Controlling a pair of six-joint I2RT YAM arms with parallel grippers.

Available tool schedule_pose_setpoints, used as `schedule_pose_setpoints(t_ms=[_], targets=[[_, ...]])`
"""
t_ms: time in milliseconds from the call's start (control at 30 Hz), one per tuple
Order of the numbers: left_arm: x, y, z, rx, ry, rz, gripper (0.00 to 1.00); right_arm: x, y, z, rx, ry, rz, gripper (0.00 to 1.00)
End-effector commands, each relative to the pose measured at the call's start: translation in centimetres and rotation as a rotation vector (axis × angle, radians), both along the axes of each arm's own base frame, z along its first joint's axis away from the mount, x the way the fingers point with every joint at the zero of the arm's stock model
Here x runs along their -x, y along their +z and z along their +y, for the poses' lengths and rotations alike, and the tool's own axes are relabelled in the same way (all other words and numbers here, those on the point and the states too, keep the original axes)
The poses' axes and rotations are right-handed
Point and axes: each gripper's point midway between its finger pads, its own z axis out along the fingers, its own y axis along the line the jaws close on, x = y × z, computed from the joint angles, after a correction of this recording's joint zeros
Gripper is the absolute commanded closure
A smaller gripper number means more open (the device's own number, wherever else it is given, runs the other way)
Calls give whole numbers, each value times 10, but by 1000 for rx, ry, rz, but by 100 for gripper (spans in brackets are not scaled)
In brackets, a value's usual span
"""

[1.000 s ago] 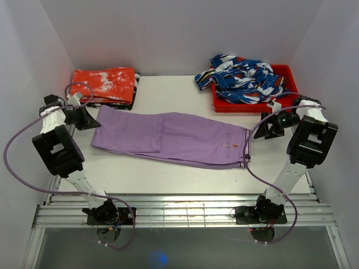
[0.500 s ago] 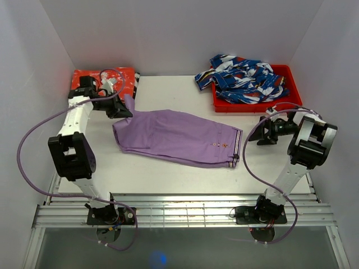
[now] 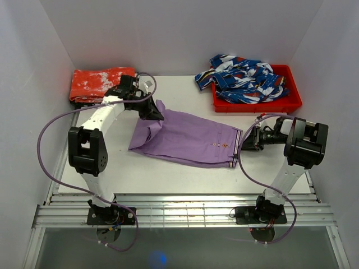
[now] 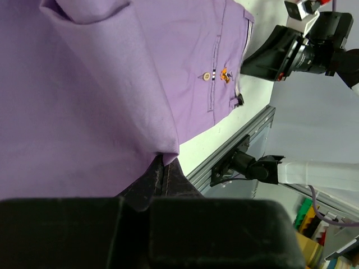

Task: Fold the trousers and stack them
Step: Fold the trousers

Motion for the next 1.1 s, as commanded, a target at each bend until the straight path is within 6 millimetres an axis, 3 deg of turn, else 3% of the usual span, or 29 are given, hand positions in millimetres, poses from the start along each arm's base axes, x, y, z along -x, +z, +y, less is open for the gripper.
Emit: schedule_pose_setpoints(t_ms=[0,167,367,467,600,767,1067], targets=[[0,11,-32,24,-9,-9,100,-10,-16,7,36,5,-18,88],[5,3,-72,5,-24,-9,100,-10,-19,15,23,19,-14,92],[13,-8,-135,26,-54,-9,100,-10,-20,15,27,17,-38,92],[28,-12,-179,63,-99,-6,100,-8,-23,16,21,17,-30,92],[38,-28,-215,49,-109,21,100,-6,-26,17,24,14,-22,92],[47,-43,-249,81,-129,34,100,-6,-26,15,35,14,-33,92],[48,-33,-285,118,-139,-24,100,-5,-27,16,33,15,-24,92]])
